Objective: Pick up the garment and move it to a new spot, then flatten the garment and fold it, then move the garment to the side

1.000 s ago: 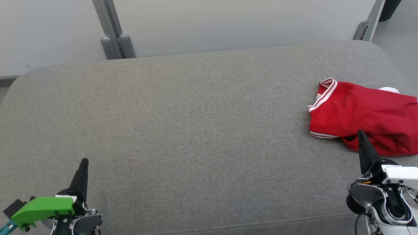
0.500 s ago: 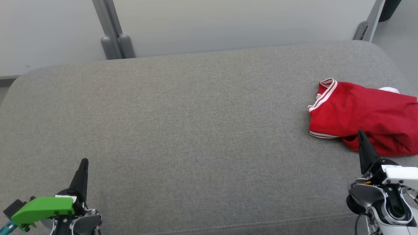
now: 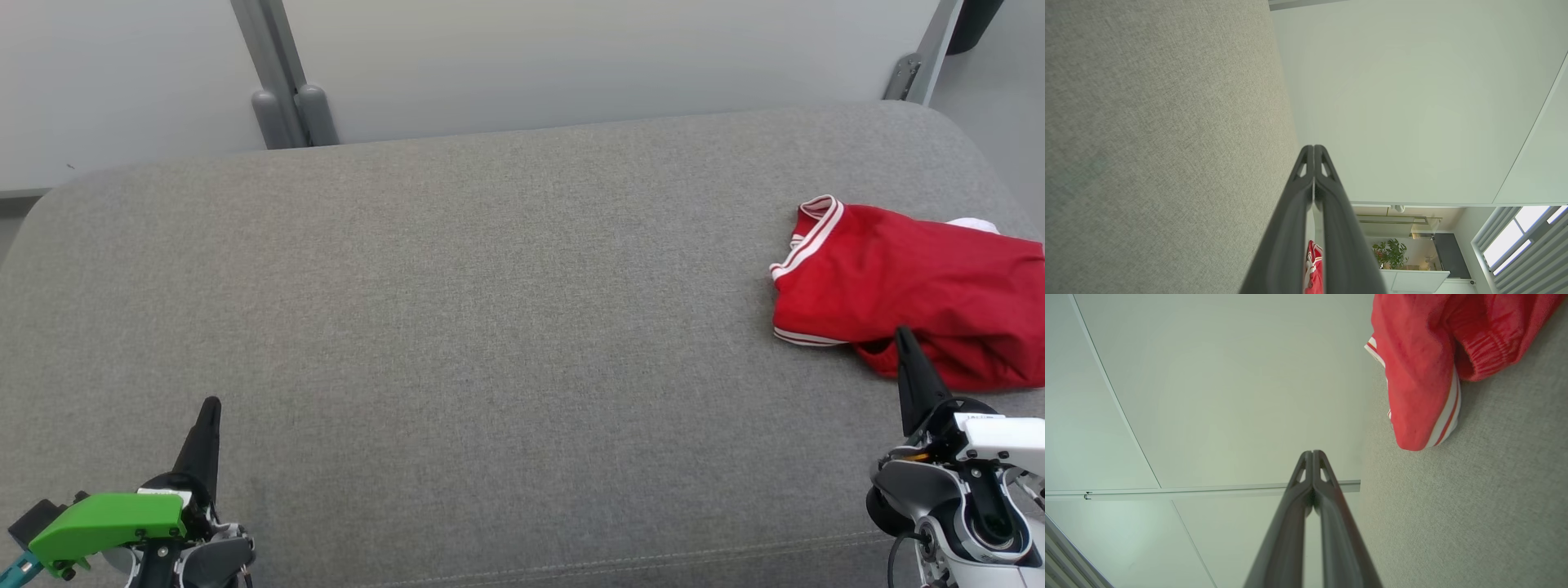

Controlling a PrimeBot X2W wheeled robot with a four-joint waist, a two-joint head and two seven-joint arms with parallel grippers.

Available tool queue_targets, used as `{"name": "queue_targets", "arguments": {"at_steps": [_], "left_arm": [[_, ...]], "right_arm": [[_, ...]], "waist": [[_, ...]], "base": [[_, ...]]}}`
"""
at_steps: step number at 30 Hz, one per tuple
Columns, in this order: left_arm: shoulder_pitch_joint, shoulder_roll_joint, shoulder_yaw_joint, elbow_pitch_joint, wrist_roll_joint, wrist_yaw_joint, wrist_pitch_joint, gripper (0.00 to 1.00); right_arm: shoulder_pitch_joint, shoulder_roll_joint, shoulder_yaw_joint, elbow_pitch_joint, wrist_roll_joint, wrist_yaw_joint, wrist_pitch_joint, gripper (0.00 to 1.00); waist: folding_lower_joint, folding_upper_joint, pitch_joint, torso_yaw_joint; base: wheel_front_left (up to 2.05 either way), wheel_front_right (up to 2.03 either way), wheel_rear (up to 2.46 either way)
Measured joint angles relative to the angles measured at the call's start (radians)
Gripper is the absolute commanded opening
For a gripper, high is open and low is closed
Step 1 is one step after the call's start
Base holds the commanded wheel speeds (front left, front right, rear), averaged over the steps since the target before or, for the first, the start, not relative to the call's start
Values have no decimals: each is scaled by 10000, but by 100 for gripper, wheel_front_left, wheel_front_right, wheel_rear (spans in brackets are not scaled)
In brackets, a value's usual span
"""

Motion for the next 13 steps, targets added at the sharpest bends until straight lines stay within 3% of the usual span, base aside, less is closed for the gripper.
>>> {"name": "queue_targets", "arguments": {"at_steps": [13], "left_arm": [[-2,-2,6,12,0,-2,2,0]], "right_arm": [[-3,4,-6,31,0,2,2,0]], "waist": [[0,-1,-1,0]], "base": [[0,0,0]]}}
